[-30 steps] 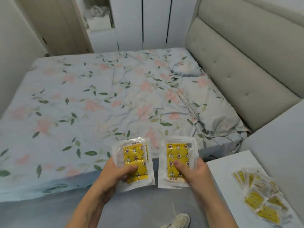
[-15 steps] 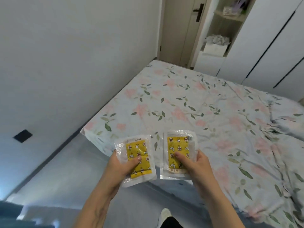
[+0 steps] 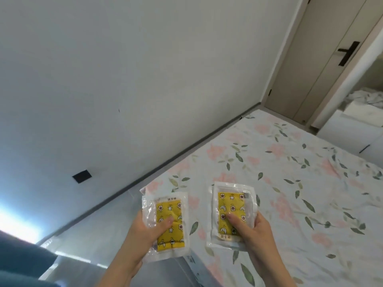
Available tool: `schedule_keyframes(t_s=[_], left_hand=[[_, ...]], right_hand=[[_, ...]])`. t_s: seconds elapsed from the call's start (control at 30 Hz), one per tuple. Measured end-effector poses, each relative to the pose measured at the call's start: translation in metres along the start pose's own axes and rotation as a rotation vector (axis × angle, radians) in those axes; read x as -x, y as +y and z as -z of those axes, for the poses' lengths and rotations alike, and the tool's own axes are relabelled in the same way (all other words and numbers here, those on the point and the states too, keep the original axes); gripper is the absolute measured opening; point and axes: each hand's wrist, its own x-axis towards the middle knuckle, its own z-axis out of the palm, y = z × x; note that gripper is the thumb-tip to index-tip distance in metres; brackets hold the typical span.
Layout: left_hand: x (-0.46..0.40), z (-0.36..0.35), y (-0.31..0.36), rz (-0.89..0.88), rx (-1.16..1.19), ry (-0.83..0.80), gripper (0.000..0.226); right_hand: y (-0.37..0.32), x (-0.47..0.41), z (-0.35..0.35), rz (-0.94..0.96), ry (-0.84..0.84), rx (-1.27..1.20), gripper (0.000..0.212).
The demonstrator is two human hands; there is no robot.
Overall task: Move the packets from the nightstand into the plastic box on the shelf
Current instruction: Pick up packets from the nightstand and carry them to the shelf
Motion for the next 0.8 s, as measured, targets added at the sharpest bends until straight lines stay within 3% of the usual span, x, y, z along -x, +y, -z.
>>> schedule_keyframes(t_s=[0.2, 0.33, 0.47, 0.6, 0.8], left_hand=[[-0.059, 0.031, 0.037, -0.019, 0.009, 0.145, 0.050], [-0.105, 0.068, 0.057, -0.045, 0.049, 0.216, 0.039], [-0.166, 0.120, 0.076, -0.036, 0.094, 0.282, 0.032], [-0.240, 0.181, 0.109, -0.054, 0.080, 0.262, 0.032], [-0.342, 0.251, 0.186, -0.088, -0.031, 0.084, 0.039]], right_hand=[[-0.027, -0.091, -0.047, -0.043, -0.133, 0.043, 0.046], [-0.035, -0.144, -0.095, -0.064, -0.182, 0.061, 0.036], [-0.036, -0.204, -0.160, -0.087, -0.194, 0.089, 0.043], [-0.044, -0.272, -0.239, -0.065, -0.187, 0.089, 0.043], [-0.069, -0.353, -0.335, 0.014, -0.099, 0.060, 0.046]])
